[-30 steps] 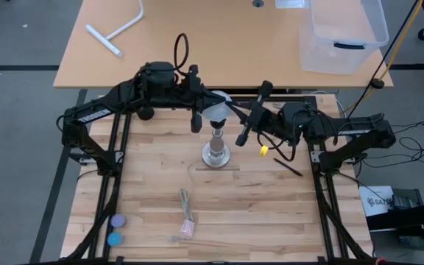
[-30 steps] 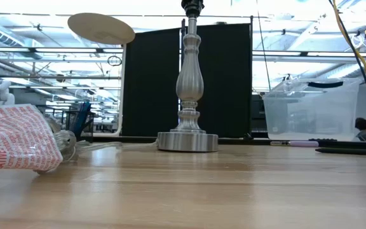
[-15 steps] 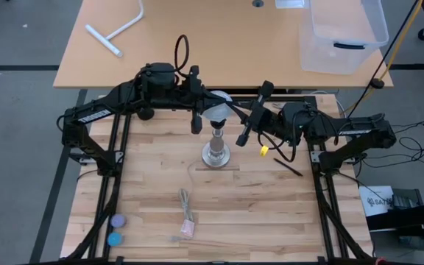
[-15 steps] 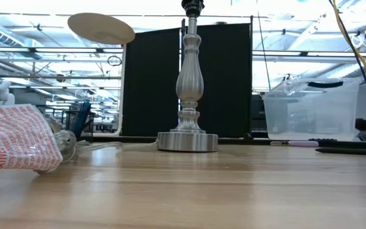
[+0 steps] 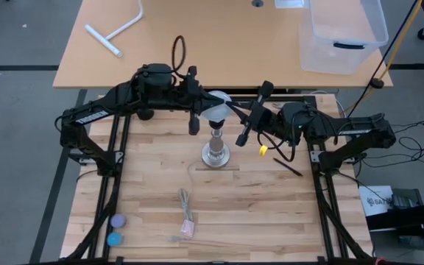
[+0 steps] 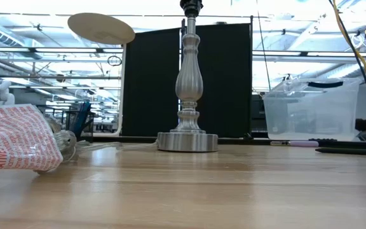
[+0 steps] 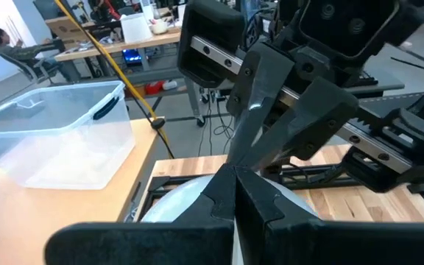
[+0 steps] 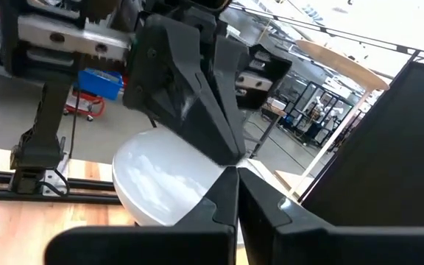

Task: Screw lightbulb
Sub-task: Insert the lightbulb into the lamp

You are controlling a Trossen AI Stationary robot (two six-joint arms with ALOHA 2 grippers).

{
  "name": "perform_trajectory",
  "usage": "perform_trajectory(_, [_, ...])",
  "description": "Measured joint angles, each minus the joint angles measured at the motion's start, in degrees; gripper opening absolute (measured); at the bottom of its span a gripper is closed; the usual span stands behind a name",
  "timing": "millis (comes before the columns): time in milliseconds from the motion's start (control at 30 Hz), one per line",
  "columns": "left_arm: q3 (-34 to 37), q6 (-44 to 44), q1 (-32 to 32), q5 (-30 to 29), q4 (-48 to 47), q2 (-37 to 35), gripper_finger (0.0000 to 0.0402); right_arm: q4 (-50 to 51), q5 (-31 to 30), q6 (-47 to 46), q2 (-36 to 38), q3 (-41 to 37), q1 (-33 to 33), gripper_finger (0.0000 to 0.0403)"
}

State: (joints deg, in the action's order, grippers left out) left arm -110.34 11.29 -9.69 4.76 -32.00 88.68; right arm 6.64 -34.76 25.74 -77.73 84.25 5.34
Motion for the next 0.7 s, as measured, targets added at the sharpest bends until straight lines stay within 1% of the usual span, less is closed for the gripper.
perform_trajectory(300, [-0.11, 0.54, 0.02, -0.54, 0.58, -0.55, 0.0000, 0.18, -0.01, -0.02, 0.00, -0.04, 0.00, 0.0000])
perform_trajectory(600, [-0.13, 1.81, 0.13, -0.82, -2.41, -0.92, 0.0000, 1.02, -1.66, -0.26, 0.00, -0.04, 0.00, 0.0000])
perform_trajectory(700, [-0.21, 2.71, 0.13, -2.13, -3.71, -0.92, 0.0000, 1.03, -1.74, -0.20, 0.00, -0.04, 0.00, 0.0000])
